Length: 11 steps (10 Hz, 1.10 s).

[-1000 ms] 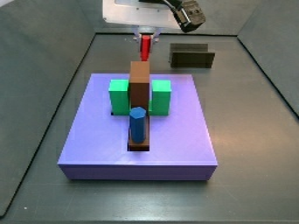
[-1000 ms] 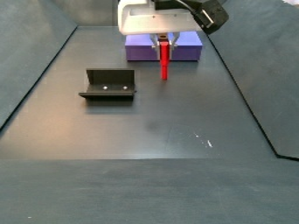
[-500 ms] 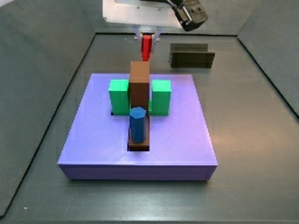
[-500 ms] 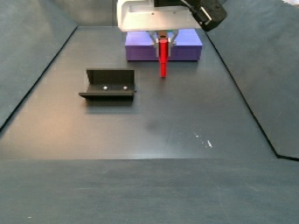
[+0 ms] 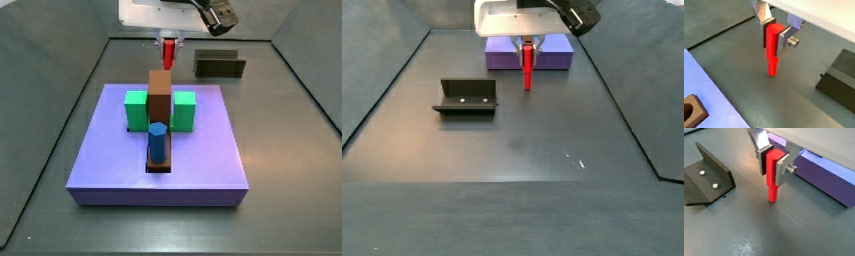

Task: Pick up the red object. Move up. Move to above the board. Insert the red object.
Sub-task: Pick up the red object, then move up, then move to above the board.

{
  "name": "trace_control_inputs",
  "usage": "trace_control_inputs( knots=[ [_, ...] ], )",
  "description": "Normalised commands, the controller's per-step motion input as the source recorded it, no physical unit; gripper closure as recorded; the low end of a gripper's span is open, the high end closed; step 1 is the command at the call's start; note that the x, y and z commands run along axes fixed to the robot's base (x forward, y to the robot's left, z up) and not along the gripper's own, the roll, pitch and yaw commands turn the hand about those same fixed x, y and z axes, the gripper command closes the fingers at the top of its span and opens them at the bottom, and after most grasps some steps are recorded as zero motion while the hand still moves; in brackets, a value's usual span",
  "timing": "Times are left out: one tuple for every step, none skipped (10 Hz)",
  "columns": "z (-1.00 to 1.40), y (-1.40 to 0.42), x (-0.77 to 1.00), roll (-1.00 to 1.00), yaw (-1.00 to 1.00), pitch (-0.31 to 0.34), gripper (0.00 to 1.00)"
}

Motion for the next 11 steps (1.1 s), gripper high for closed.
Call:
trace_control_inputs(
  knots=[
    [0.00,0.00,0.00,0.00,0.00,0.000,1.00],
    [0.00,0.00,0.00,0.00,0.00,0.000,1.00],
    [0.00,0.00,0.00,0.00,0.00,0.000,1.00],
    [0.83,0.00,0.00,0.00,0.00,0.000,1.00],
    [0.78,0.00,0.03,0.00,-0.01,0.012,1.00],
    [0.53,0.01,0.01,0.00,-0.02,0.059,1.00],
    [0.24,0.01,0.04,0.01,-0.01,0.050,1.00],
    [1.40,0.00,0.00,0.00,0.00,0.000,1.00],
    [1.40,0.00,-0.01,0.00,0.00,0.012,1.00],
    [1.40,0.00,-0.05,0.00,0.00,0.004,1.00],
    [1.40,0.00,-0.02,0.00,0.00,-0.012,1.00]
  ],
)
